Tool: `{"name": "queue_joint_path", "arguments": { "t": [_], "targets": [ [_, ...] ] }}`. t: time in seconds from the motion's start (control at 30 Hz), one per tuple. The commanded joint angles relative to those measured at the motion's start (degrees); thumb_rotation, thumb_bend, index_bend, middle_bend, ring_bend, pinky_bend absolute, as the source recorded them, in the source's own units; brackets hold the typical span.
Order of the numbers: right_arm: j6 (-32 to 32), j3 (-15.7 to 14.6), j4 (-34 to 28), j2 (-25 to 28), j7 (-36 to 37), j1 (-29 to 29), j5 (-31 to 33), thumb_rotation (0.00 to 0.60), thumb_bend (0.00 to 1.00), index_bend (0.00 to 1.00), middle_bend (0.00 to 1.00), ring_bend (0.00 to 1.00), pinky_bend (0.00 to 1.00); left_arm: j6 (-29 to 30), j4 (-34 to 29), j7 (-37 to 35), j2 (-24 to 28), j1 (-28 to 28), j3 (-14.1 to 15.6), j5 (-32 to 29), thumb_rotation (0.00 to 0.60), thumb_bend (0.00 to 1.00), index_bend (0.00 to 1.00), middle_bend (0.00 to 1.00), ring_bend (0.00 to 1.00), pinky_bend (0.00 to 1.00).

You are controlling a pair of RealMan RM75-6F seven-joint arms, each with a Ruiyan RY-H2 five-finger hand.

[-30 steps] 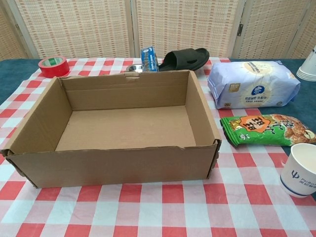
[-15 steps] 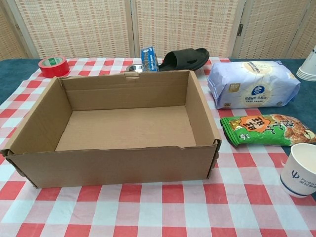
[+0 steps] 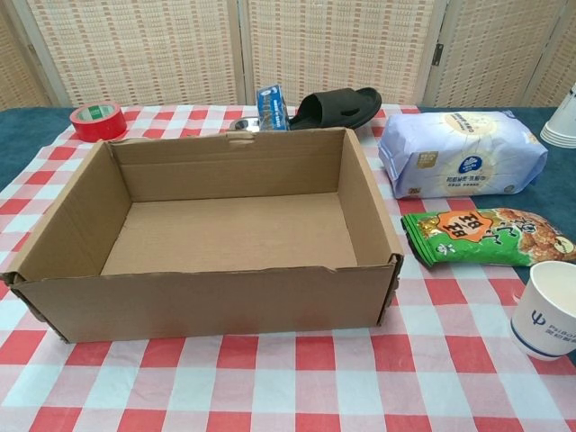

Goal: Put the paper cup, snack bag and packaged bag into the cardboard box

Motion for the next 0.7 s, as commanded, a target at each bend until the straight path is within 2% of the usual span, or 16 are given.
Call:
{"name": "queue_joint_path", "arguments": {
  "t": [0.03,0.17,0.33,0.7],
  "targets": [
    [-6.1,-1.01,-9.56,6.37,-4.15,2.34,1.29,0.6,0.0,0.08,0.0,0.0,0.01,0.64,0.39,1.91,-1.09,0.36,-0.79,-0.91,0.6,0.23,0.0,0.0,0.0,0.0],
    [-10.56,-2.02,-15.35,9.96,-6.58,4.09,1.91,0.6,0.0,0.08,0.0,0.0,0.03,0.48,0.22,3.02,-1.36,0.32,-0.77,-0.9,0.6,0.22,0.0,0.0,0.0,0.0],
    [-15.34,-2.56,-19.64,11.09,-12.33,5.96,4.76,0.6,0.0,0.08,0.0,0.0,0.04,-0.35,-0.2,3.73,-1.09,0.17,-0.56,-1.02,0.6,0.22,0.0,0.0,0.0,0.0],
    [-20.23,-1.98,-17.15,5.69,-13.57,9.17,8.09,0.6,0.0,0.1,0.0,0.0,0.05,-1.14,-0.78,3.82,-0.48,0.14,-0.46,-1.33,0.6,0.22,0.0,0.0,0.0,0.0]
  ]
}}
